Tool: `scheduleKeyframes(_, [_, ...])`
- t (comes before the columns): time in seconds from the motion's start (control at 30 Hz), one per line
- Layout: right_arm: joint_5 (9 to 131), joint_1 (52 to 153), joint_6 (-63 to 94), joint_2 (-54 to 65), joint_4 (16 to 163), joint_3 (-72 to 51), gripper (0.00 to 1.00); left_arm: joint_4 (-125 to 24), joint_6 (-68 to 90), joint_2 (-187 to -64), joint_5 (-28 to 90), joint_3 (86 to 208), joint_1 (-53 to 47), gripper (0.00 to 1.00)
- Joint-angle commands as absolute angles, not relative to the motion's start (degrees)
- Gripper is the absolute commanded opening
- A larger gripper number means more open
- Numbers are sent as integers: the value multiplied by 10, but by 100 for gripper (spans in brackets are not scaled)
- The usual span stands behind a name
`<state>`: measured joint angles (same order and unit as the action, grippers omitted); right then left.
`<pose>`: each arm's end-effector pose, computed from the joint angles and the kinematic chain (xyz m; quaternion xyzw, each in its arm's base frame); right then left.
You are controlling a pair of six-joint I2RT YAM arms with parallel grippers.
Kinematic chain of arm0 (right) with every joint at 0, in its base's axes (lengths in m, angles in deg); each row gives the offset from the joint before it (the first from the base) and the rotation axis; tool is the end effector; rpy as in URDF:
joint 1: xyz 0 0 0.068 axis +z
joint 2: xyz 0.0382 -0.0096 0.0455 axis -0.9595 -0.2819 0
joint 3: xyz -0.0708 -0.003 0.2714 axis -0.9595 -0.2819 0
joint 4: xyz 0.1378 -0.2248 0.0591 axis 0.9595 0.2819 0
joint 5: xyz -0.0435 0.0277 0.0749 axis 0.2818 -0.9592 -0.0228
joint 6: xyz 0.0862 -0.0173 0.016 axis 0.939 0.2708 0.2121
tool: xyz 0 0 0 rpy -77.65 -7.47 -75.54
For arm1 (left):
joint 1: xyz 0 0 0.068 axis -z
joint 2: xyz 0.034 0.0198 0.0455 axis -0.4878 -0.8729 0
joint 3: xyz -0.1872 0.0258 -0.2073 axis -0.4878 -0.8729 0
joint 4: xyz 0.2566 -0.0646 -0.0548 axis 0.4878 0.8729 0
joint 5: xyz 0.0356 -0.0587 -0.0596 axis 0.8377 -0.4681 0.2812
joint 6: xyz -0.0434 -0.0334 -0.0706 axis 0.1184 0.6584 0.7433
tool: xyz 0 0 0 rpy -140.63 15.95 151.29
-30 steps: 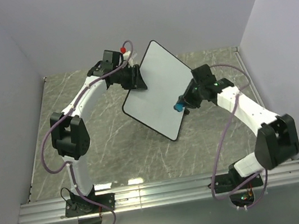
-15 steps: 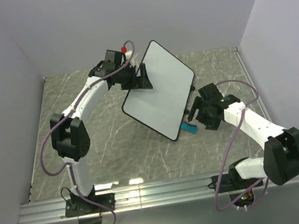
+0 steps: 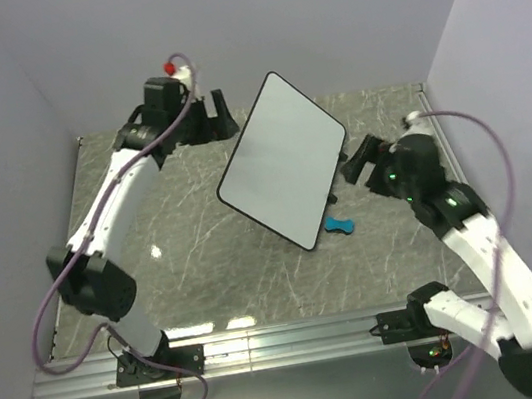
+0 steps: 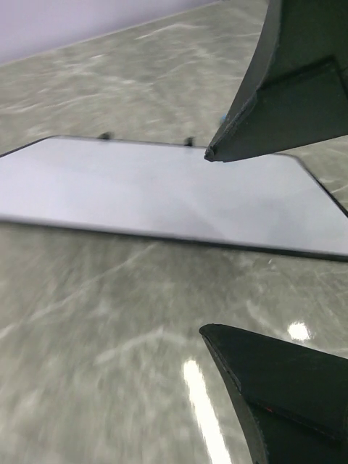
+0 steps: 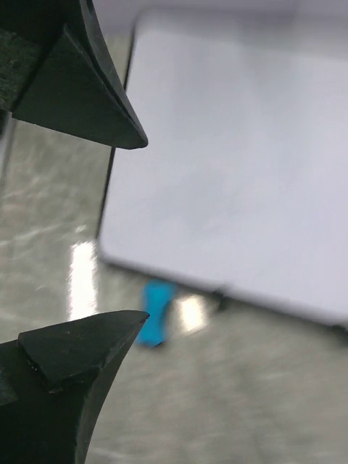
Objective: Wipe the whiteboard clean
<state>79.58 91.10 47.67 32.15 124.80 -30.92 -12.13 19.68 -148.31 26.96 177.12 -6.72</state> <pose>0.2300 0.0698 0.3109 0.1704 0.8699 0.2053 0.4149 0.3990 -0.1834 0.3754 0.0679 0.8715 -0.2611 0.4095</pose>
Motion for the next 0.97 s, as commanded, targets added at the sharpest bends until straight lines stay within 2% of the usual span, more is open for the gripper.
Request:
scheduleKeyframes(0.0, [814, 909, 420, 429, 1141, -260, 100, -141, 237, -1394, 383, 1738, -84, 100])
scheduleKeyframes(0.13, [821, 909, 389, 449, 1179, -187, 100, -172, 273, -1302, 491, 1663, -86, 99])
scheduleKeyframes(0.27, [810, 909, 394, 460, 1233, -176, 100, -201, 296, -1213, 550, 1600, -88, 100])
scheduleKeyframes(0.57, [807, 908, 406, 515, 1259, -220, 100, -187, 308, -1176, 578, 1562, -88, 99])
scheduleKeyframes(0.93, [813, 909, 403, 509, 1291, -226, 100, -163, 309, -1151, 591, 1551, -88, 99])
